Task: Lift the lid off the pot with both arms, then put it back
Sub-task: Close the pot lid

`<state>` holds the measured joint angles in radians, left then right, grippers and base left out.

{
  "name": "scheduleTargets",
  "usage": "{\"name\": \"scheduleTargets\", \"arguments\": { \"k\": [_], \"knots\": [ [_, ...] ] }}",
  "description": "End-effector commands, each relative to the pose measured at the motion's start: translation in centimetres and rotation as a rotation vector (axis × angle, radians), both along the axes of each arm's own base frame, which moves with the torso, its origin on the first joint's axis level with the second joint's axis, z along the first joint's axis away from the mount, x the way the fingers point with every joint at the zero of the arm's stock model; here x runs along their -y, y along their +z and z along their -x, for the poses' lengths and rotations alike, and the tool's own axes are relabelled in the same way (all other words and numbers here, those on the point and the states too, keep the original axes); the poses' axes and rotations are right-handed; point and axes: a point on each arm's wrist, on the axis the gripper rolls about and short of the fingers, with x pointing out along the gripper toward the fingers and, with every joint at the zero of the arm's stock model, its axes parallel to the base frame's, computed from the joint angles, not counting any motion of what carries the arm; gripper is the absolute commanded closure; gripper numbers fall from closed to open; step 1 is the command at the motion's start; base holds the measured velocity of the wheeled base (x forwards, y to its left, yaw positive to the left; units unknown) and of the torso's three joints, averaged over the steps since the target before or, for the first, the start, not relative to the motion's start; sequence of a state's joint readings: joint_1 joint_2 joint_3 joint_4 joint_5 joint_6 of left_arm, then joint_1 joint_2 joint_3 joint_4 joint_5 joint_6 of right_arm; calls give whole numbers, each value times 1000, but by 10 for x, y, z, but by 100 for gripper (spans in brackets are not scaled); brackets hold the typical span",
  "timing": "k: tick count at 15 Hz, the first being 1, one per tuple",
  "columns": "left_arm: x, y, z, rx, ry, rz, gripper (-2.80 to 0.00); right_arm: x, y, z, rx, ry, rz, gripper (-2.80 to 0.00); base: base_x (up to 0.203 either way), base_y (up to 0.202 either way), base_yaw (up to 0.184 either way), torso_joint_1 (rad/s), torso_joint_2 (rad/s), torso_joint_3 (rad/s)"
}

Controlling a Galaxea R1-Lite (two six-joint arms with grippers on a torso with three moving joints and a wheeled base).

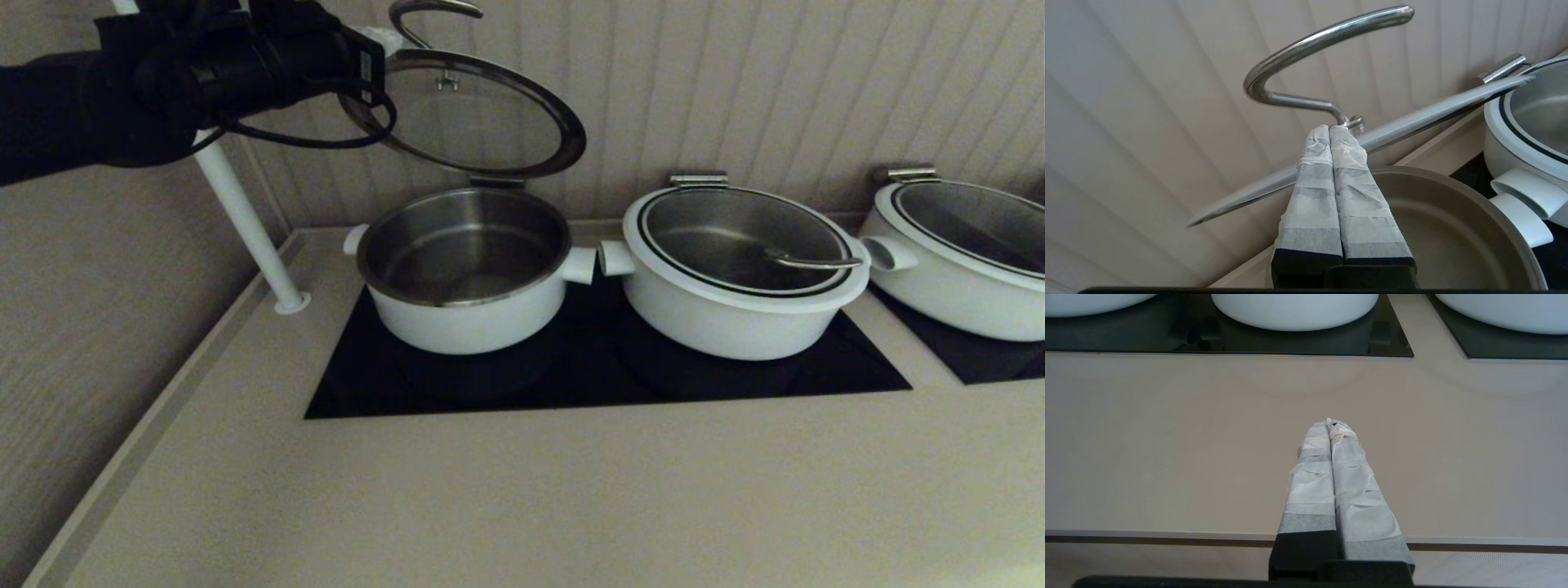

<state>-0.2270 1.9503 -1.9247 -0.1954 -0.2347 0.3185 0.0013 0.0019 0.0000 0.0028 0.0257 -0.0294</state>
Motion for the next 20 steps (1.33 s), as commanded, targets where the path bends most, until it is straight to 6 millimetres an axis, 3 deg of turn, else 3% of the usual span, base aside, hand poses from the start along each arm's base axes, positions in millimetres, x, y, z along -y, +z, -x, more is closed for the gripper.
{"name": "scheduleTargets", "arguments": {
  "k": [1, 7, 20],
  "knots": [
    [-2, 8, 7, 21, -1, 2, 0, 0, 0, 0, 0, 2, 0, 0, 0, 0, 0, 0, 0, 0],
    [-3, 12, 15, -3, -2, -14, 0, 0, 0, 0, 0, 1, 1, 0, 0, 0, 0, 0, 0, 0],
    [3, -12, -9, -36, -3, -23, 0, 0, 0, 0, 0, 1, 1, 0, 0, 0, 0, 0, 0, 0]
  ]
}}
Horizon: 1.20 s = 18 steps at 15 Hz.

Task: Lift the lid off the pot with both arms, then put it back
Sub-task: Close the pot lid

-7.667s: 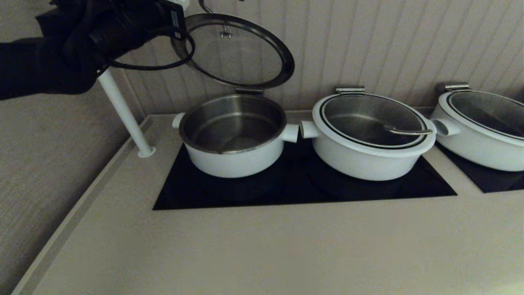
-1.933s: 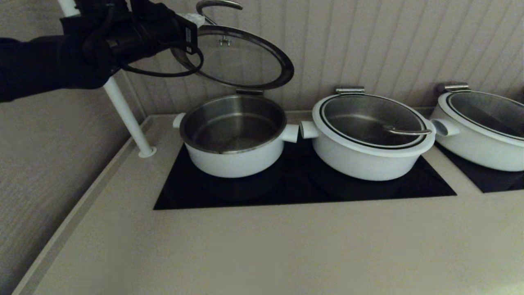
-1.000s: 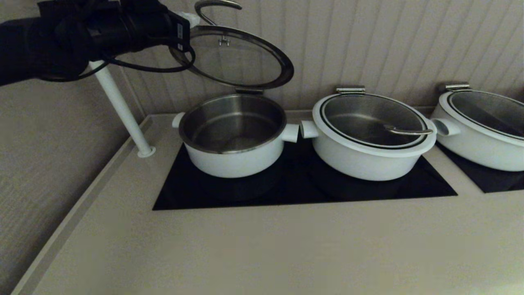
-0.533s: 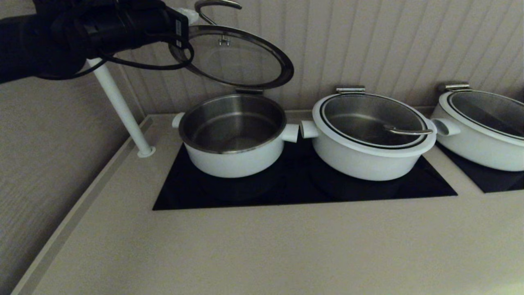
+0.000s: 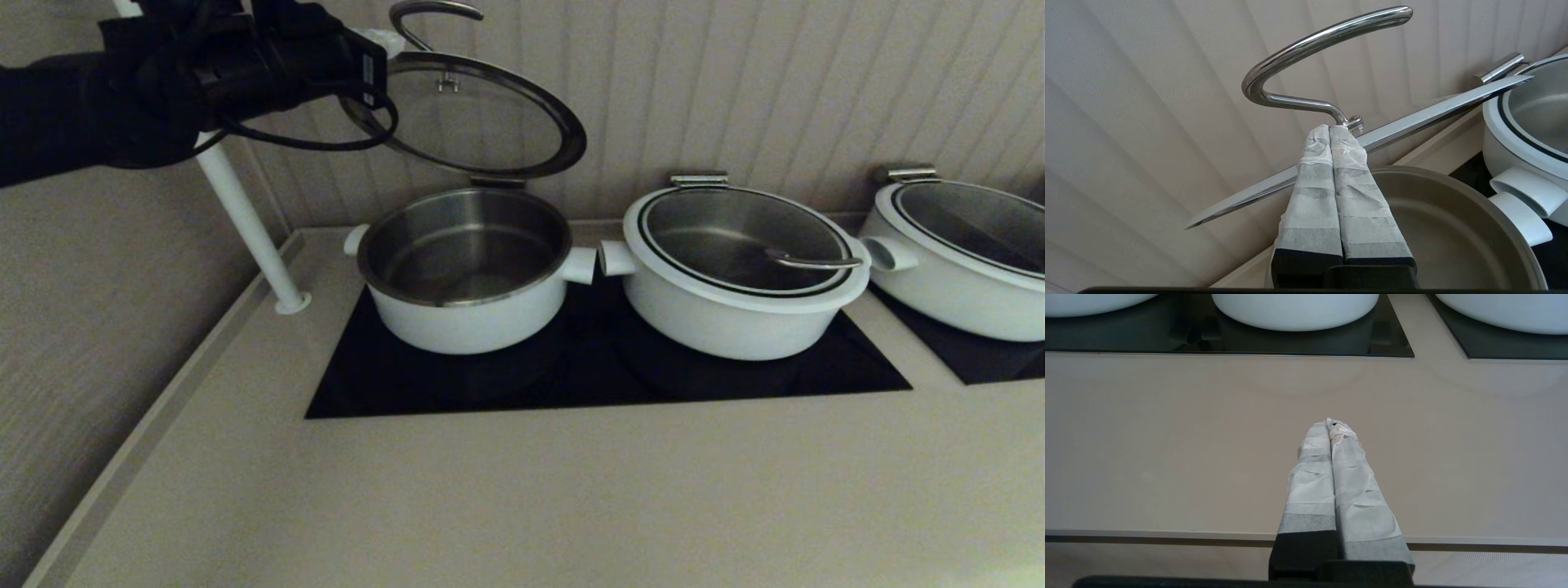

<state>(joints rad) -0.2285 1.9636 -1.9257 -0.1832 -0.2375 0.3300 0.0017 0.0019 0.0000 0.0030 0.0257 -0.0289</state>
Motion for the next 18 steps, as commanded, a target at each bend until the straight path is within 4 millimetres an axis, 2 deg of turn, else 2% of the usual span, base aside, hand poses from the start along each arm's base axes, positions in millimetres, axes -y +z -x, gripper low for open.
{"name": "scheduleTargets", "arguments": {
  "k": [1, 5, 10, 18],
  "knots": [
    [1, -6, -4, -21, 0, -8, 0, 0, 0, 0, 0, 0, 1, 0, 0, 0, 0, 0, 0, 0],
    [-1, -13, 4, -58, -1, -17, 0, 0, 0, 0, 0, 0, 0, 0, 0, 0, 0, 0, 0, 0],
    [-5, -36, 24, -160, -19, -49, 0, 0, 0, 0, 0, 0, 2, 0, 0, 0, 0, 0, 0, 0],
    [-7, -49, 30, -202, -17, -55, 0, 0, 0, 0, 0, 0, 0, 0, 0, 0, 0, 0, 0, 0]
  ]
}}
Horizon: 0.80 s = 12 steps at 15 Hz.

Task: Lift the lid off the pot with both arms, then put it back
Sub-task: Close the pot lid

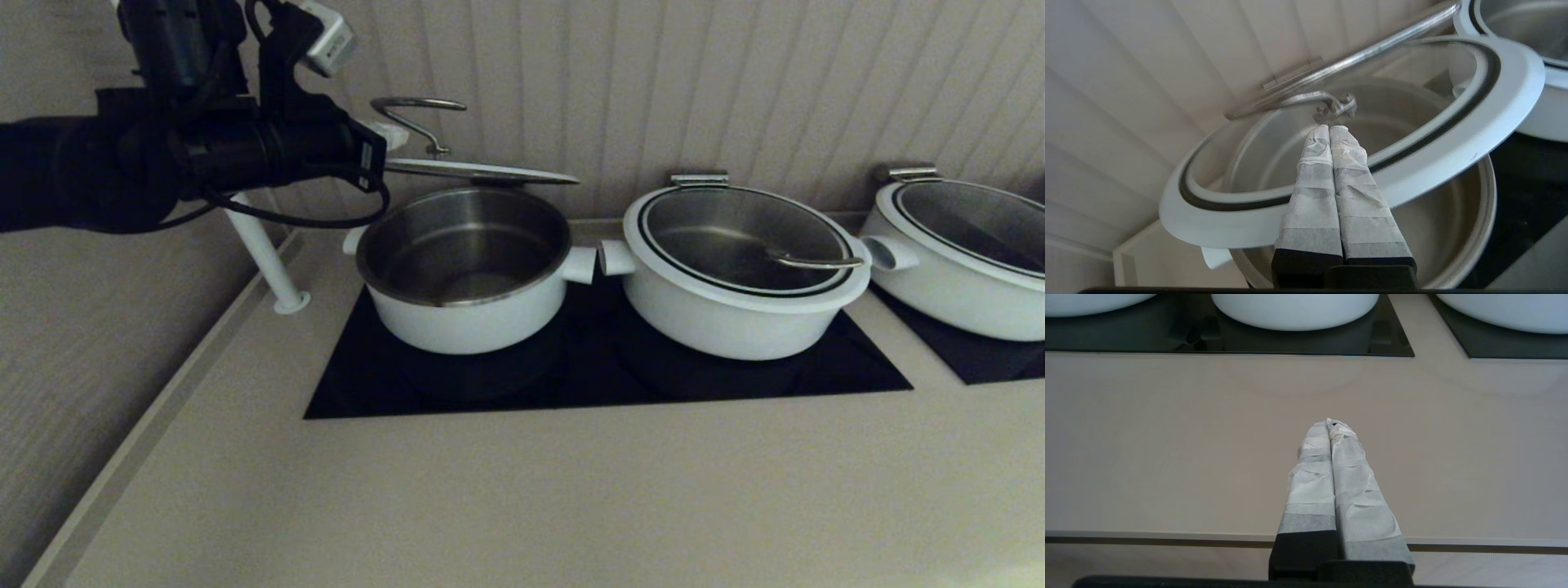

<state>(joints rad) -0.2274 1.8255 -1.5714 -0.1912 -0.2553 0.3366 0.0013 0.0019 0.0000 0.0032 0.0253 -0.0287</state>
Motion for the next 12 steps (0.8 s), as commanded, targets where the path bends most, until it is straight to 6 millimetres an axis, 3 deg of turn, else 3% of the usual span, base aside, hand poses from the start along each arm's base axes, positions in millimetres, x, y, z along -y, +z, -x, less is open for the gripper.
{"name": "scheduleTargets", "arguments": {
  "k": [1, 12],
  "knots": [
    [-1, -4, 4, -1, 1, -1, 0, 0, 0, 0, 1, 1, 0, 0, 0, 0, 0, 0, 0, 0],
    [-4, -30, 6, -17, 11, -4, 0, 0, 0, 0, 1, 1, 0, 0, 0, 0, 0, 0, 0, 0]
  ]
}}
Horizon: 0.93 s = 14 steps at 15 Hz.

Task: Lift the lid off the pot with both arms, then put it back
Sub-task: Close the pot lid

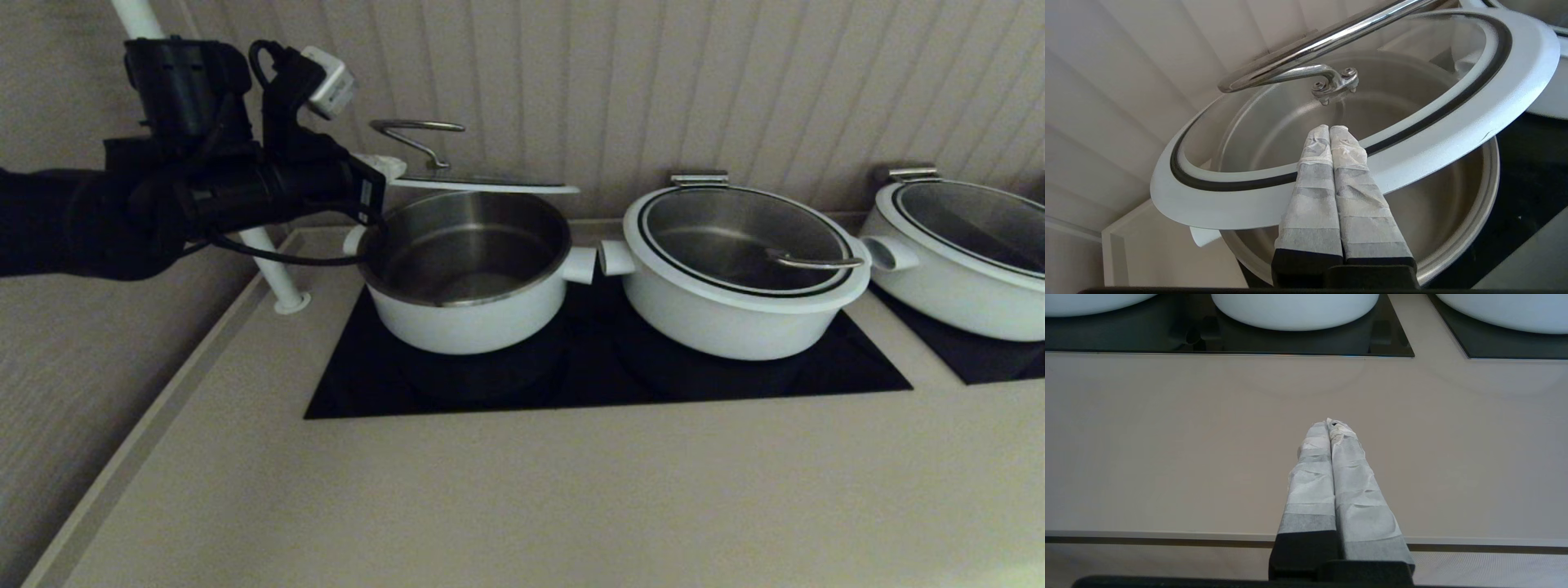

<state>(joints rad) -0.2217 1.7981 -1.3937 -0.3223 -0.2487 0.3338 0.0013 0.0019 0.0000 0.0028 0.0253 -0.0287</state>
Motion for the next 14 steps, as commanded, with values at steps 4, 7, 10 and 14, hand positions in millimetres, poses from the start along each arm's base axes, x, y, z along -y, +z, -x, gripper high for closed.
{"name": "scheduleTargets", "arguments": {
  "k": [4, 7, 10, 14],
  "knots": [
    [-1, -11, 5, 19, -2, 0, 0, 0, 0, 0, 0, 1, 2, 0, 0, 0, 0, 0, 0, 0],
    [-3, -18, 12, -1, 2, -2, 0, 0, 0, 0, 0, 1, 1, 0, 0, 0, 0, 0, 0, 0],
    [-7, -24, 14, -24, 13, -7, 0, 0, 0, 0, 0, 1, 1, 0, 0, 0, 0, 0, 0, 0],
    [-8, -30, 15, -22, 14, -1, 0, 0, 0, 0, 0, 1, 1, 0, 0, 0, 0, 0, 0, 0]
  ]
}}
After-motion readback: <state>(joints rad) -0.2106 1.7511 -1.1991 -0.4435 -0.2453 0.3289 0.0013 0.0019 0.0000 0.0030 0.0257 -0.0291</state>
